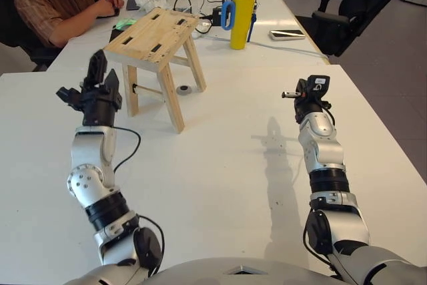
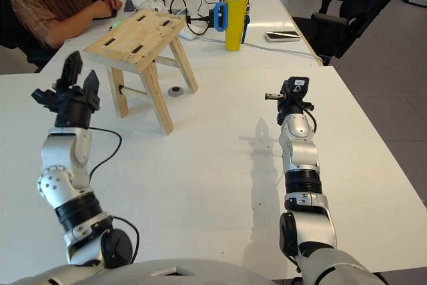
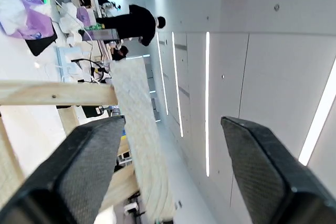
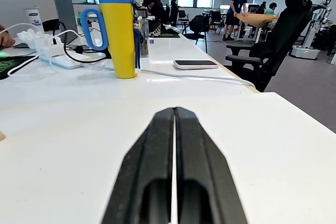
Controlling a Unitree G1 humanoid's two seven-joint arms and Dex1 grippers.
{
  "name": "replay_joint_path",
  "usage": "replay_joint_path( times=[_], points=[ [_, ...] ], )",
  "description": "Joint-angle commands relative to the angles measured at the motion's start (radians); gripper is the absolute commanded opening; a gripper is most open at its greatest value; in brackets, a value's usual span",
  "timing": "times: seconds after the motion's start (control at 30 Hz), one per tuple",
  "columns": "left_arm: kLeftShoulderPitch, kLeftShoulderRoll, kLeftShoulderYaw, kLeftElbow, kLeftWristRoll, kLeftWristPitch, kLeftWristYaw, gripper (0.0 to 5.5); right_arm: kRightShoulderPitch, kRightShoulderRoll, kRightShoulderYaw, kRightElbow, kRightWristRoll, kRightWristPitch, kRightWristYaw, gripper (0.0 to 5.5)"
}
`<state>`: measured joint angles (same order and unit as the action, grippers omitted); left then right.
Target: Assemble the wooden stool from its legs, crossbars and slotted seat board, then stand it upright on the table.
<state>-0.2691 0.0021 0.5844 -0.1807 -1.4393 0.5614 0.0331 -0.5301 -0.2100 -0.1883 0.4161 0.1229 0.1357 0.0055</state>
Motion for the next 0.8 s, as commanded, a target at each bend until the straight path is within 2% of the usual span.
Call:
replay_joint_path(
  times=[0.03, 0.13, 0.23, 0.3, 0.4, 0.5, 0.57, 0.6, 0.67, 0.7, 0.73, 0.8],
  points=[
    [0.254, 0.154, -0.208, -0.098, 0.184, 0.126, -0.276, 3.4, -0.006, -0.012, 0.008, 0.011, -0.012, 0.018, 0.014, 0.0],
    [0.289, 0.247, -0.387, -0.139, 0.361, 0.119, -0.447, 3.4, -0.001, -0.015, 0.009, 0.016, -0.012, 0.02, 0.018, 0.0],
    [0.199, 0.329, -0.637, -0.078, 0.684, -0.02, -0.585, 3.4, -0.002, -0.006, 0.02, 0.026, -0.014, 0.023, 0.023, 0.0],
    [0.113, 0.319, -0.743, 0.035, 0.854, -0.129, -0.623, 3.4, -0.015, 0.002, 0.032, 0.037, -0.017, 0.023, 0.03, 0.0],
    [-0.058, 0.272, -0.784, 0.353, 1.064, -0.324, -0.569, 3.4, -0.035, 0.004, 0.048, 0.057, -0.021, 0.016, 0.042, 0.0],
    [-0.229, 0.259, -0.774, 0.72, 1.184, -0.502, -0.551, 3.4, -0.048, 0.004, 0.056, 0.082, -0.017, 0.003, 0.05, 0.0],
    [-0.353, 0.268, -0.753, 0.932, 1.232, -0.575, -0.499, 3.4, -0.054, 0.008, 0.062, 0.096, -0.017, -0.005, 0.053, 0.0],
    [-0.418, 0.315, -0.77, 1.04, 1.304, -0.61, -0.403, 3.4, -0.06, 0.012, 0.067, 0.102, -0.019, -0.008, 0.054, 0.0],
    [-0.523, 0.507, -0.804, 1.248, 1.464, -0.611, -0.076, 3.4, -0.076, 0.021, 0.082, 0.105, -0.025, -0.016, 0.058, 0.0],
    [-0.561, 0.617, -0.812, 1.316, 1.517, -0.607, 0.031, 3.4, -0.078, 0.021, 0.089, 0.1, -0.03, -0.019, 0.058, 0.0],
    [-0.588, 0.685, -0.814, 1.356, 1.545, -0.608, 0.08, 3.4, -0.076, 0.022, 0.093, 0.097, -0.033, -0.022, 0.057, 0.0],
    [-0.643, 0.743, -0.812, 1.394, 1.57, -0.635, 0.1, 3.4, -0.063, 0.025, 0.098, 0.09, -0.033, -0.024, 0.055, 0.0]
  ],
)
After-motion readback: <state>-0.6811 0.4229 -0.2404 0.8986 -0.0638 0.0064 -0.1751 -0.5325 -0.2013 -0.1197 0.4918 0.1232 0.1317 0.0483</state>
